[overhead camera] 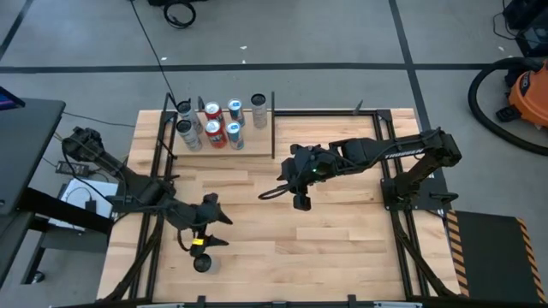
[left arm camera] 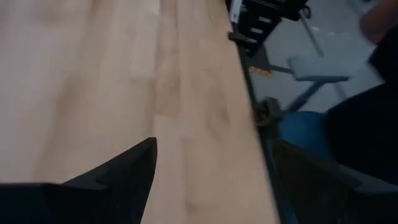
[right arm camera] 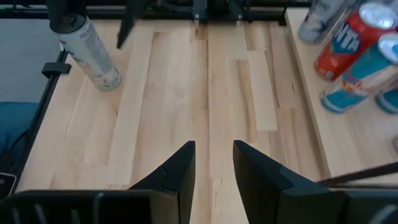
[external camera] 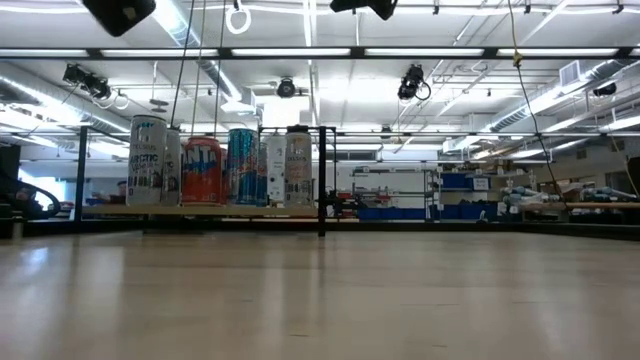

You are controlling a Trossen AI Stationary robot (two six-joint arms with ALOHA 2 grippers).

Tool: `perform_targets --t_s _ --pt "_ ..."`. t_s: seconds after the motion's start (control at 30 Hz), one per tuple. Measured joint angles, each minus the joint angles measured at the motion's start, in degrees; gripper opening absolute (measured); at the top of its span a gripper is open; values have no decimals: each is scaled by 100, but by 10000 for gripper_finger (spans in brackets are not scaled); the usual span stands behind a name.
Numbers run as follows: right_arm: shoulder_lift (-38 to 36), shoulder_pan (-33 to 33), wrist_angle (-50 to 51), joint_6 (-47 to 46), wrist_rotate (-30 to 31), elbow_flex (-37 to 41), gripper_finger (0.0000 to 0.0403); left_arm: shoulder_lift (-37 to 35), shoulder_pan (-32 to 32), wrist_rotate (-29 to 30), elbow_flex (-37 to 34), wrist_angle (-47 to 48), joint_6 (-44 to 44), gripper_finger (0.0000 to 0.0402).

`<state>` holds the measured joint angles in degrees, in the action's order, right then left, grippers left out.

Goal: Place canned beverage on shelf
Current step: Put the white yellow soda can aligned with the other white yellow soda can on the shelf

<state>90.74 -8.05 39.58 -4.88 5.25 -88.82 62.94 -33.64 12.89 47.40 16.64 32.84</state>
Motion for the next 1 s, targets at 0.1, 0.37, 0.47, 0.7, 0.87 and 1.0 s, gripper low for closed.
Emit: perform_targets --t_s 0.1,0.37,0.47,0.7,0.87,1.0 --pt "2 -2 -312 49 -20 0 116 0 41 394 0 -7 -489 315" --pt "2 46 -902 -389 -108 0 117 0 45 702 0 -8 -993 315" --pt "4 91 -780 -64 -188 0 119 0 48 706 0 -8 -1007 315" --pt "7 227 -553 228 -188 0 148 0 47 747 0 -11 -1152 315" --pt "7 269 -484 245 -183 0 196 0 84 749 0 -11 -1164 315" --pt "7 266 -481 431 -183 0 252 0 279 752 0 -11 -1097 315"
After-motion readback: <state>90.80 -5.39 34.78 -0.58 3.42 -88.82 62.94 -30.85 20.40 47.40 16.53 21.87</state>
